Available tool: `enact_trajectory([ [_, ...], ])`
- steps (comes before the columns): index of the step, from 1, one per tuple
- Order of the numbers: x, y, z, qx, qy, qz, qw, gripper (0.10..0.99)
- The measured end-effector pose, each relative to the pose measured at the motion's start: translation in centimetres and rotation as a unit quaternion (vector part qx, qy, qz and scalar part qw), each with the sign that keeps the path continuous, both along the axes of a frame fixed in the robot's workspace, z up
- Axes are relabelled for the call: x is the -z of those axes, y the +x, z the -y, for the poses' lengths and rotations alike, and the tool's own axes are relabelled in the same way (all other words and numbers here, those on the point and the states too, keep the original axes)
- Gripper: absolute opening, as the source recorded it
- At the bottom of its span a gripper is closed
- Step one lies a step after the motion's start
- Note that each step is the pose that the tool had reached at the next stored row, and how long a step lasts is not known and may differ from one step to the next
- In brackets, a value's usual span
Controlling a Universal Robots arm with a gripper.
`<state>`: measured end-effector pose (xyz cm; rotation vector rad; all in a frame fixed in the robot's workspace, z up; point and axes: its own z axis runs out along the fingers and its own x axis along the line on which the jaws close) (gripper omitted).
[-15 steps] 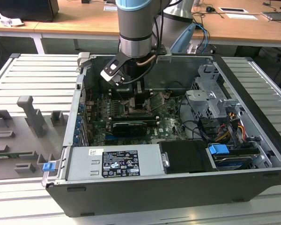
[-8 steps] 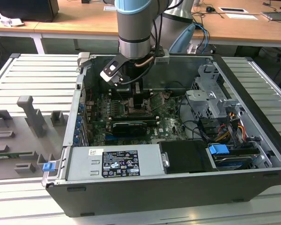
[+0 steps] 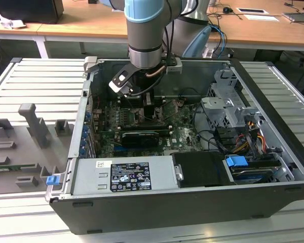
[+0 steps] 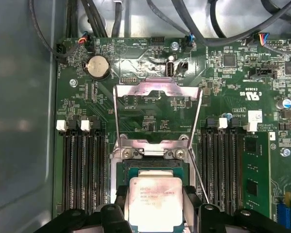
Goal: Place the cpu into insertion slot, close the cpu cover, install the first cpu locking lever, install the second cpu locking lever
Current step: 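Place the cpu into insertion slot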
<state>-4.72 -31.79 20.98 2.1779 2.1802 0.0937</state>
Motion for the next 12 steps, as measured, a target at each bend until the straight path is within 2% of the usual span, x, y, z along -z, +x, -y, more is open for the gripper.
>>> enact_trajectory([
  [12,0.85,0.11,0.0,0.0,-0.0008,-0.0002,1.0,0.529],
])
